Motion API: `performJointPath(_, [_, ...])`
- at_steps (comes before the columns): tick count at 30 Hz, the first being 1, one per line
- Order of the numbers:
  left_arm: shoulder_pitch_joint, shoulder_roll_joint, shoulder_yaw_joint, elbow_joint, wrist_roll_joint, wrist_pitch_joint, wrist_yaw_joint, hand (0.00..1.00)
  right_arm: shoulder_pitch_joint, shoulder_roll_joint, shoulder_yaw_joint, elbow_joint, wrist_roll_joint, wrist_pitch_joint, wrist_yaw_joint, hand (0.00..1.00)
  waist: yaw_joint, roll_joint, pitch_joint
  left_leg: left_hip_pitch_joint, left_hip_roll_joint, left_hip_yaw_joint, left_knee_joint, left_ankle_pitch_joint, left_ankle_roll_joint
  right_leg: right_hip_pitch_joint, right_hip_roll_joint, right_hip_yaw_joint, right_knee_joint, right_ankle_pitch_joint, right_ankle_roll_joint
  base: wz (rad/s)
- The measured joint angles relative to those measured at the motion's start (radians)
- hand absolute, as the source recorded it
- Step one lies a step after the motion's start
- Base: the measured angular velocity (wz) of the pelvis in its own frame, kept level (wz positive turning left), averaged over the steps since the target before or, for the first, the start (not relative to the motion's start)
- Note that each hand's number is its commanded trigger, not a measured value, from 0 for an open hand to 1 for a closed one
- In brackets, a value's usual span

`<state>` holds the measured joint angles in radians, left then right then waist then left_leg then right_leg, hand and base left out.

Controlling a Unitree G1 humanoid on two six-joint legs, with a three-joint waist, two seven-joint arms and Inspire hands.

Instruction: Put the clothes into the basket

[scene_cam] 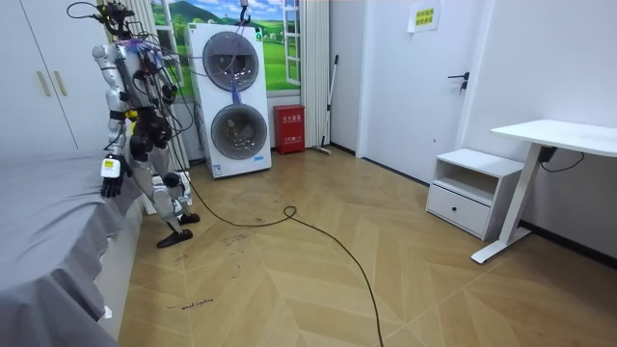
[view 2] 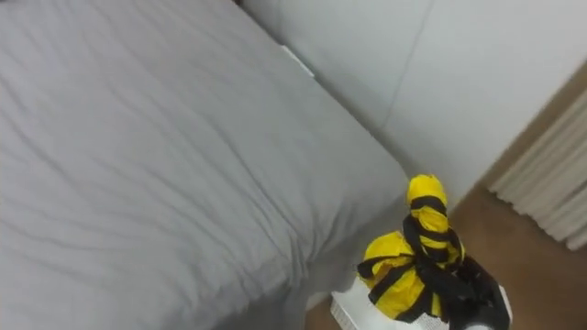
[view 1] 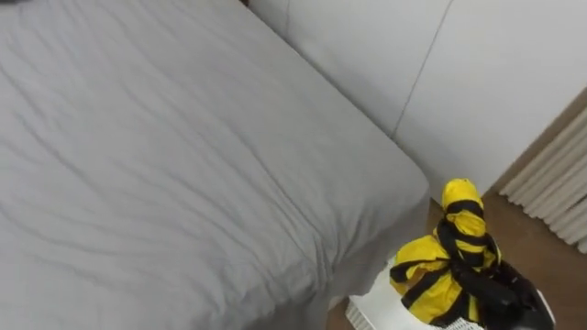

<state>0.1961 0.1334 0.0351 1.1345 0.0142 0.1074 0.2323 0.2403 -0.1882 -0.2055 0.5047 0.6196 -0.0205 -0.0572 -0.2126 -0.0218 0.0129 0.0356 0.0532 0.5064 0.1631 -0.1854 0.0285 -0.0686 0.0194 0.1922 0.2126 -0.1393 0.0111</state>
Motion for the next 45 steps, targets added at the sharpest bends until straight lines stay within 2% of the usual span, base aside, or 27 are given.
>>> performJointPath(5, [0.000, 0.003, -0.009, 0.006, -0.004, 0.006, 0.000, 0.00, 0.000, -0.001, -0.009, 0.007, -0.016, 0.000, -0.007, 1.00, -0.031, 0.016, 0.0029, -0.066, 0.010, 0.035, 0.048, -0.018, 0.002, -0.082, 0.014, 0.040, 0.037, 0.007, 0.002, -0.30])
performJointPath(8, [-0.006, 0.002, -0.026, 0.006, -0.008, 0.006, -0.003, 0.00, -0.028, -0.004, -0.028, 0.035, -0.024, -0.013, -0.007, 1.00, -0.056, 0.041, 0.0059, -0.123, 0.016, 0.041, 0.068, -0.020, 0.007, -0.139, 0.015, 0.050, 0.049, 0.014, 0.008, -0.09])
performJointPath(12, [-0.026, 0.004, -0.080, 0.008, -0.055, 0.006, -0.003, 0.00, -0.078, -0.007, -0.033, 0.134, -0.038, -0.024, -0.017, 1.00, -0.061, 0.069, 0.0099, -0.179, 0.020, 0.056, 0.074, -0.015, 0.015, -0.199, 0.015, 0.056, 0.053, 0.028, 0.011, -0.09])
performJointPath(14, [-0.039, 0.009, -0.099, 0.008, -0.065, 0.004, -0.003, 0.00, -0.099, -0.007, -0.030, 0.170, -0.034, -0.024, -0.015, 1.00, -0.060, 0.077, 0.0090, -0.211, 0.018, 0.055, 0.075, -0.011, 0.019, -0.237, 0.014, 0.056, 0.067, 0.028, 0.012, 0.00])
performJointPath(19, [-0.094, 0.013, -0.150, 0.056, -0.070, -0.004, -0.004, 0.00, -0.192, -0.009, -0.011, 0.345, -0.023, -0.056, -0.016, 1.00, -0.044, 0.096, 0.0088, -0.257, 0.008, 0.042, 0.072, 0.001, 0.023, -0.282, 0.012, 0.049, 0.071, 0.034, 0.012, 0.07])
performJointPath(21, [-0.107, 0.013, -0.169, 0.056, -0.070, -0.024, -0.004, 0.00, -0.252, -0.009, -0.009, 0.450, 0.005, -0.065, -0.021, 1.00, -0.027, 0.102, 0.0115, -0.276, 0.003, 0.034, 0.070, 0.007, 0.028, -0.302, 0.006, 0.041, 0.081, 0.031, 0.014, 0.12])
performJointPath(26, [-0.138, 0.010, -0.200, 0.083, -0.070, -0.052, -0.003, 0.00, -0.342, -0.010, 0.018, 0.622, 0.036, -0.085, -0.027, 1.00, 0.001, 0.102, 0.0118, -0.277, -0.014, 0.014, 0.040, 0.023, 0.033, -0.304, -0.006, 0.020, 0.079, 0.026, 0.016, 0.17])
performJointPath(28, [-0.154, 0.009, -0.211, 0.102, -0.072, -0.071, -0.003, 0.00, -0.369, -0.010, 0.018, 0.672, 0.046, -0.089, -0.026, 1.00, 0.004, 0.104, 0.0117, -0.286, -0.019, -0.003, 0.038, 0.028, 0.036, -0.305, -0.015, -0.004, 0.077, 0.026, 0.016, 0.25])
performJointPath(31, [-0.196, 0.010, -0.262, 0.116, -0.108, -0.076, -0.003, 0.00, -0.449, -0.016, 0.018, 0.771, 0.069, -0.089, -0.027, 1.00, 0.014, 0.108, 0.0139, -0.317, -0.021, -0.019, 0.036, 0.037, 0.045, -0.331, -0.026, -0.020, 0.079, 0.026, 0.018, 0.20])
performJointPath(32, [-0.202, 0.009, -0.266, 0.117, -0.115, -0.076, -0.003, 0.00, -0.462, -0.019, 0.018, 0.783, 0.071, -0.089, -0.027, 1.00, 0.014, 0.111, 0.0147, -0.324, -0.023, -0.022, 0.036, 0.039, 0.047, -0.333, -0.028, -0.023, 0.079, 0.026, 0.019, 0.18])
performJointPath(33, [-0.216, 0.003, -0.277, 0.117, -0.130, -0.076, -0.003, 0.00, -0.476, -0.027, 0.018, 0.793, 0.071, -0.089, -0.028, 1.00, 0.017, 0.118, 0.0188, -0.332, -0.030, -0.031, 0.033, 0.043, 0.051, -0.335, -0.033, -0.032, 0.079, 0.025, 0.021, 0.20])
performJointPath(36, [-0.231, -0.002, -0.294, 0.117, -0.141, -0.087, -0.003, 0.00, -0.502, -0.047, 0.018, 0.826, 0.087, -0.088, -0.033, 1.00, 0.034, 0.124, 0.0185, -0.346, -0.033, -0.043, 0.031, 0.046, 0.055, -0.350, -0.039, -0.040, 0.079, 0.024, 0.025, 0.16])
performJointPath(40, [-0.245, -0.003, -0.295, 0.117, -0.142, -0.093, -0.003, 0.00, -0.538, -0.065, 0.014, 0.846, 0.087, -0.088, -0.060, 1.00, 0.035, 0.126, 0.0184, -0.369, -0.036, -0.051, 0.031, 0.050, 0.060, -0.372, -0.047, -0.058, 0.082, 0.023, 0.026, 0.09])
performJointPath(42, [-0.261, -0.008, -0.298, 0.117, -0.142, -0.094, -0.003, 0.00, -0.555, -0.084, 0.014, 0.855, 0.088, -0.088, -0.074, 1.00, 0.056, 0.129, 0.0174, -0.390, -0.037, -0.052, 0.036, 0.051, 0.062, -0.396, -0.050, -0.068, 0.102, 0.023, 0.026, 0.00])
performJointPath(45, [-0.275, -0.010, -0.328, 0.116, -0.143, -0.094, -0.003, 0.00, -0.574, -0.108, 0.015, 0.854, 0.093, -0.088, -0.092, 1.00, 0.063, 0.145, 0.0207, -0.408, -0.040, -0.057, 0.036, 0.054, 0.065, -0.411, -0.055, -0.083, 0.111, 0.023, 0.026, 0.03])
